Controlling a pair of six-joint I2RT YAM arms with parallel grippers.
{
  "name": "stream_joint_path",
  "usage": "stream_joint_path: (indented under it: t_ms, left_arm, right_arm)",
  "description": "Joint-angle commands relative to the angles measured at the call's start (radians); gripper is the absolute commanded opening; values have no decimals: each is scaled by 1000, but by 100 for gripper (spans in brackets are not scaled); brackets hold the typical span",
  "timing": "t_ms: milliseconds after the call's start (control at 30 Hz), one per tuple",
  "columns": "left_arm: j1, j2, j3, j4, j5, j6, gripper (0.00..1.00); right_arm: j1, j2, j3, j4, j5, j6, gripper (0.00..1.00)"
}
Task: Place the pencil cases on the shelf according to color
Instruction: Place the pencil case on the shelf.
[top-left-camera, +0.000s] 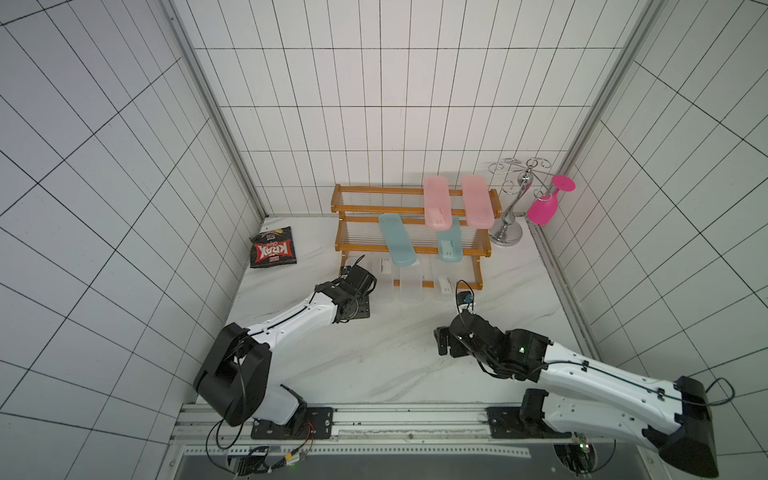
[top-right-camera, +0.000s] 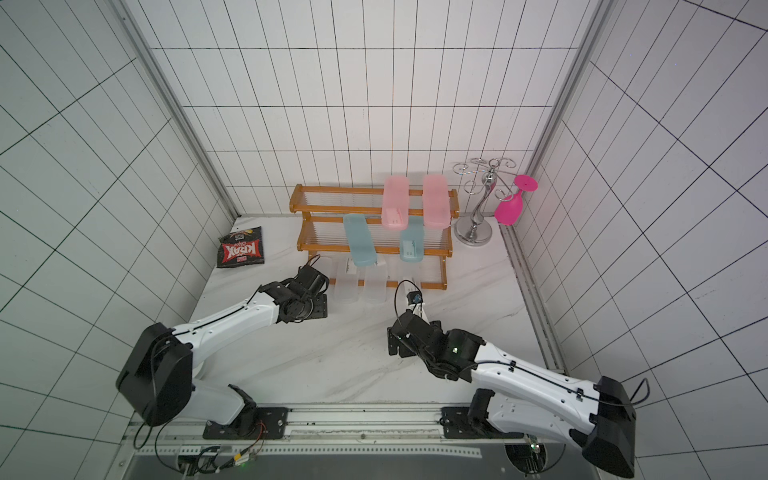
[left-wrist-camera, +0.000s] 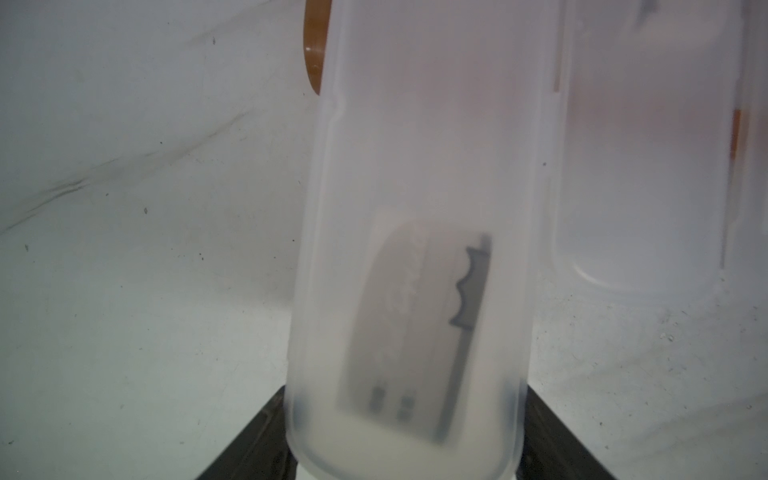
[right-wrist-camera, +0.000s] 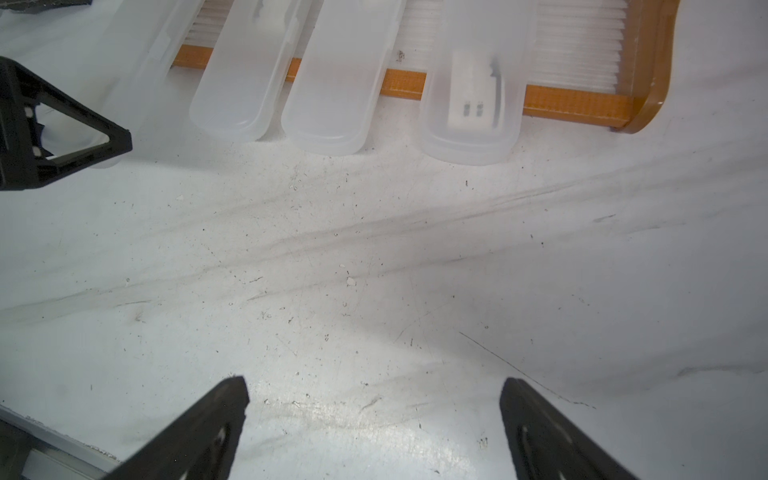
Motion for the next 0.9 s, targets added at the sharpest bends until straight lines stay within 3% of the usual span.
stream_joint_path:
  t_ms: [0,500,600,733,867]
  left_arm:
    - [21,43,41,79,18,62,64]
    - [127,246,206,143,52,135,65]
    - [131,284,237,136,38,142,71]
    - [141,301,234,153,38,142,89]
    - [149,317,244,153,47,145,98]
  right_arm:
    - [-11,3,-1,-18,5,-12,99]
    - [-31,93,19,13,-9,-21,99]
    - [-35,112,30,18,-11,-35,99]
    - [-46,114,36,27,-6,-47,99]
    - [-60,108,39,29,-1,-52,99]
